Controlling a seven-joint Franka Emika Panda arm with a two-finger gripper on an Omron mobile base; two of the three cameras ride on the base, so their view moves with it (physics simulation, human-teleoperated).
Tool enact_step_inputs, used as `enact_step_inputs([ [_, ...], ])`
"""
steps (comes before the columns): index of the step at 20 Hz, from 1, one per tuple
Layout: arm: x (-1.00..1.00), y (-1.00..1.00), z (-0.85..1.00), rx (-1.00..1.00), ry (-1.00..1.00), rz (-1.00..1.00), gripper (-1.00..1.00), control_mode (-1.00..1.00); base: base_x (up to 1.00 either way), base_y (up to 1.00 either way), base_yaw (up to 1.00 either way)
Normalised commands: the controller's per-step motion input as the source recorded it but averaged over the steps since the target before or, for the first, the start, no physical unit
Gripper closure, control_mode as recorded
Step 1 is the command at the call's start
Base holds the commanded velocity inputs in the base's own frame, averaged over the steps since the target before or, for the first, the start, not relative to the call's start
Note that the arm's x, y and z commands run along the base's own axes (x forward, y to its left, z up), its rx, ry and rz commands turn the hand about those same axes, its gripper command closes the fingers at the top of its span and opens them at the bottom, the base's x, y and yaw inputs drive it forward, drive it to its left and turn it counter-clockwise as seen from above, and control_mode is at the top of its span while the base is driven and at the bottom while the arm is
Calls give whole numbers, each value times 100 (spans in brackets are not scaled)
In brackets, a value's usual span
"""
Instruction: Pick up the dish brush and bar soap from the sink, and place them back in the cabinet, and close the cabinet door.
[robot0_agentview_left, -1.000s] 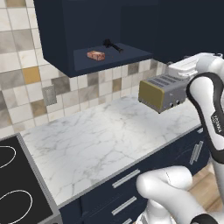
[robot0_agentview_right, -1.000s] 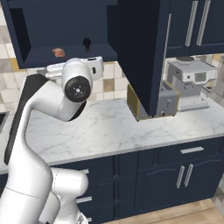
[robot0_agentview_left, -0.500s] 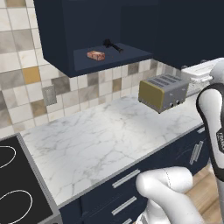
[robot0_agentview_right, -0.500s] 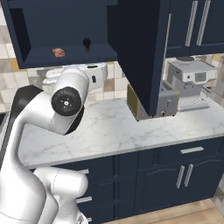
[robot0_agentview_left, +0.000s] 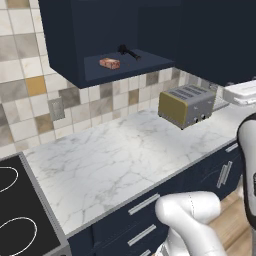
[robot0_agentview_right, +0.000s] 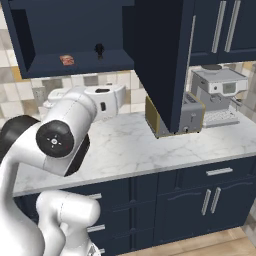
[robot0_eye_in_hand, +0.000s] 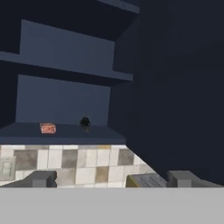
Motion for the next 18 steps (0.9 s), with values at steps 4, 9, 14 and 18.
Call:
enact_step_inputs([
  [4, -64, -36, 0, 0, 0, -2, -100, -100, 0, 0, 0],
  [9, -64, -35, 0, 0, 0, 0, -100, -100, 0, 0, 0],
  [14, -57, -32, 0, 0, 0, -1, -100, -100, 0, 0, 0],
  [18, -47, -33, 0, 0, 0, 0, -100, -100, 0, 0, 0],
])
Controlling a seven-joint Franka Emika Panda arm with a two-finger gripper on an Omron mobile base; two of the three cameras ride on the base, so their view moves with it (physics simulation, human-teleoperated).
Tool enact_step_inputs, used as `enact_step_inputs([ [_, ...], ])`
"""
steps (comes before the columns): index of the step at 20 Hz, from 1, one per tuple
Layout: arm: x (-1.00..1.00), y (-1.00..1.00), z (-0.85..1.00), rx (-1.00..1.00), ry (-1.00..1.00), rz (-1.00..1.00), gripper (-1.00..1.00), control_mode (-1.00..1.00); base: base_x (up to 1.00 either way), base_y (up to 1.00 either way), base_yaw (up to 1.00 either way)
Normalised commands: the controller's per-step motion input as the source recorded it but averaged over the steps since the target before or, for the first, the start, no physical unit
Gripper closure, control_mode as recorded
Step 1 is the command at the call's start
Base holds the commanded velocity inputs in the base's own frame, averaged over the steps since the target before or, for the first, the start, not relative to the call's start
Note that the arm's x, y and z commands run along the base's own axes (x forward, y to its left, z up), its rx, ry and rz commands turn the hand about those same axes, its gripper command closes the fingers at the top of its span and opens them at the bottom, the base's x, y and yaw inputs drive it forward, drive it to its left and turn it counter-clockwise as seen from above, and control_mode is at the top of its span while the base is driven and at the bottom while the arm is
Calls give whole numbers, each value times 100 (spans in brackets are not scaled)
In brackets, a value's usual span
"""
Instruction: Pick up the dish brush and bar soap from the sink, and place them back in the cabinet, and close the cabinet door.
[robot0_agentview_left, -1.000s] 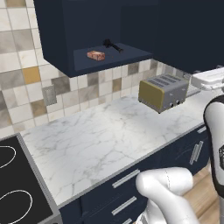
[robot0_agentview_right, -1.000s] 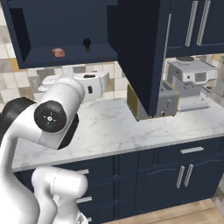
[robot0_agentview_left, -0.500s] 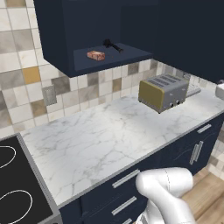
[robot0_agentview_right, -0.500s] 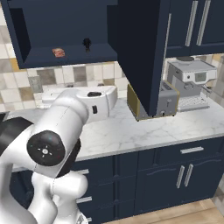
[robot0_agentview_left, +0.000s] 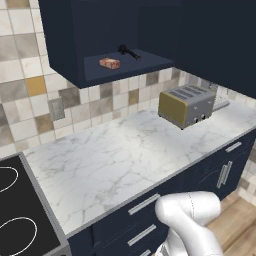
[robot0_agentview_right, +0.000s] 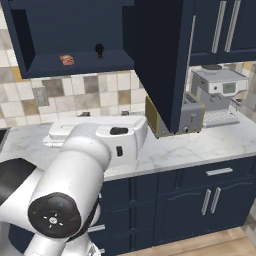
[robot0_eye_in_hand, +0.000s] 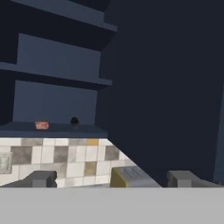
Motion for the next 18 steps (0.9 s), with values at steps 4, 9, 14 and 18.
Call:
enact_step_inputs([
  [4, -40, -33, 0, 0, 0, -1, -100, -100, 0, 0, 0],
  [9, -13, -28, 0, 0, 0, 0, -100, -100, 0, 0, 0],
  [14, 0, -17, 0, 0, 0, 1, -100, -100, 0, 0, 0],
  [18, 0, -19, 0, 0, 0, 4, -100, -100, 0, 0, 0],
])
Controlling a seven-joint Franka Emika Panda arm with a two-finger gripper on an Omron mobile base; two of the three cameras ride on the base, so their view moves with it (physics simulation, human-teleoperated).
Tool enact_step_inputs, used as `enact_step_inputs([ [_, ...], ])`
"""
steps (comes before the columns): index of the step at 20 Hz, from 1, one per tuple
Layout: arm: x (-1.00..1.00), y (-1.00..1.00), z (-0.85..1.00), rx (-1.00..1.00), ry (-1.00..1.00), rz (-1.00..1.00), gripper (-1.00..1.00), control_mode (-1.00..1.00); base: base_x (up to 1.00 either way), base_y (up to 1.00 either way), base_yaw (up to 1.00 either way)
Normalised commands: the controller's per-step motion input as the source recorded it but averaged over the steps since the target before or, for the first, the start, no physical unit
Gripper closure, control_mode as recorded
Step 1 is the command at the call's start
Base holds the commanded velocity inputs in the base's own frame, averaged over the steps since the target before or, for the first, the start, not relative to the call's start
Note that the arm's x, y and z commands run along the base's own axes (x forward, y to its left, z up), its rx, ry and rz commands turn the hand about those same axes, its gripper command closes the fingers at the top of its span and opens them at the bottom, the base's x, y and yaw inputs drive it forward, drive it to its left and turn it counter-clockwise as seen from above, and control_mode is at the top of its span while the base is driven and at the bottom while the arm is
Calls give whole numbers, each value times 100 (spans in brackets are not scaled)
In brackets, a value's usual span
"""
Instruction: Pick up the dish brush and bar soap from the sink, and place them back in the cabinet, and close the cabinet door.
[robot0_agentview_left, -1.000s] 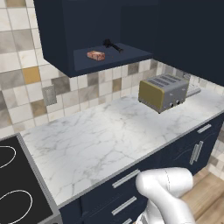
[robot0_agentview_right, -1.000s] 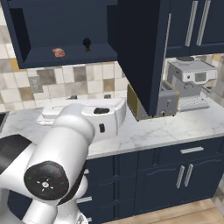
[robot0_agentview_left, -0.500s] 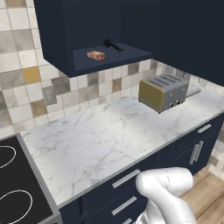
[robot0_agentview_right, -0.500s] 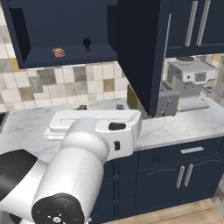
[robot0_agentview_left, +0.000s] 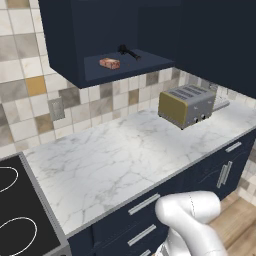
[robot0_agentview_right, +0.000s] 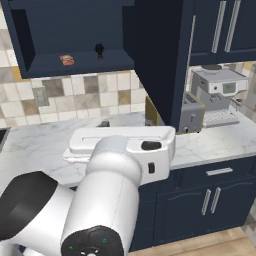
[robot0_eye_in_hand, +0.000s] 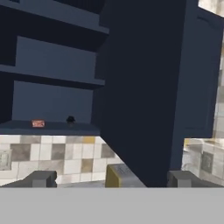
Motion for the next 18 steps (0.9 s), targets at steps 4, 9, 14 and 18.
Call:
enact_step_inputs([
  [4, -1, -16, 0, 0, 0, 5, -100, -100, 0, 0, 0],
  [9, 0, -22, 0, 0, 0, 9, -100, -100, 0, 0, 0],
  [14, 0, -22, 0, 0, 0, 10, -100, -100, 0, 0, 0],
  [18, 0, -26, 0, 1, 0, 11, -100, -100, 0, 0, 0],
])
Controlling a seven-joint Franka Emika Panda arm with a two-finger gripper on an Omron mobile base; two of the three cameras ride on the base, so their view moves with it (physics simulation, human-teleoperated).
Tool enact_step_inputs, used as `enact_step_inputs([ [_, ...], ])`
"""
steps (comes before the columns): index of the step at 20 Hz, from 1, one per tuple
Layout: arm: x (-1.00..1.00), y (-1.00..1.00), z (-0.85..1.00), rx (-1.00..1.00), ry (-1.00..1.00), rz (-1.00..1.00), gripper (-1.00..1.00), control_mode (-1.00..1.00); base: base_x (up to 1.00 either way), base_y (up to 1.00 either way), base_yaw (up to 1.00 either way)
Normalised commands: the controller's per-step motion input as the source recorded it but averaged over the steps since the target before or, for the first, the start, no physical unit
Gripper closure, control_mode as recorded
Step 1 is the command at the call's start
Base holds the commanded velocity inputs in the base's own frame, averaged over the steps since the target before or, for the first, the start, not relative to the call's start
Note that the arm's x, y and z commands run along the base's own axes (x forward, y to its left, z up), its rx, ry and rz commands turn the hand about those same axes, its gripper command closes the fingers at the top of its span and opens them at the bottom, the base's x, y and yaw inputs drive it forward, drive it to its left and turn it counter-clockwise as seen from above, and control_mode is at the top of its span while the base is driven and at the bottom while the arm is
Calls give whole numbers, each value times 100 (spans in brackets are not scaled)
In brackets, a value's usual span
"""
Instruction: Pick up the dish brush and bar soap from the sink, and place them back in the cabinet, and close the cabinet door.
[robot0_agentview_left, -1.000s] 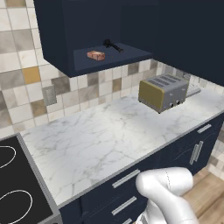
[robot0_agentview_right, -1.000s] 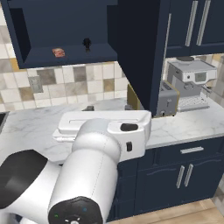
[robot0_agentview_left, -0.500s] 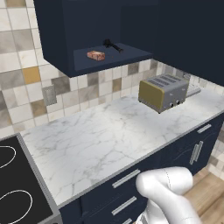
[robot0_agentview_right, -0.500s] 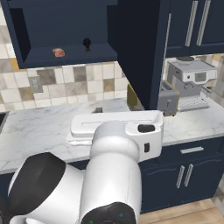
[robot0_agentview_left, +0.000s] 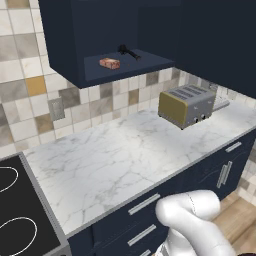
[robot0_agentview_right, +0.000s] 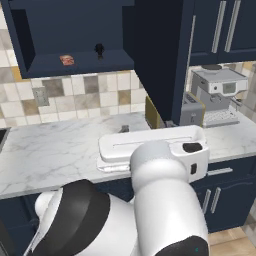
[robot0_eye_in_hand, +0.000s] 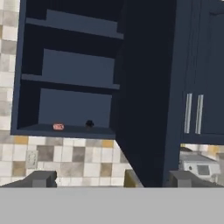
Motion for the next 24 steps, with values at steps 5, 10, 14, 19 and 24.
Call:
enact_step_inputs([
  [5, 8, -15, 0, 1, 1, 13, -100, -100, 0, 0, 0],
  [10, 25, -6, 0, 0, 1, 12, -100, -100, 0, 0, 0],
  [14, 19, -12, 0, 1, 0, 13, -100, -100, 0, 0, 0],
  [19, 9, -23, 0, 2, 0, 15, -100, -100, 0, 0, 0],
  [24, 15, -20, -1, 2, 0, 14, -100, -100, 0, 0, 0],
])
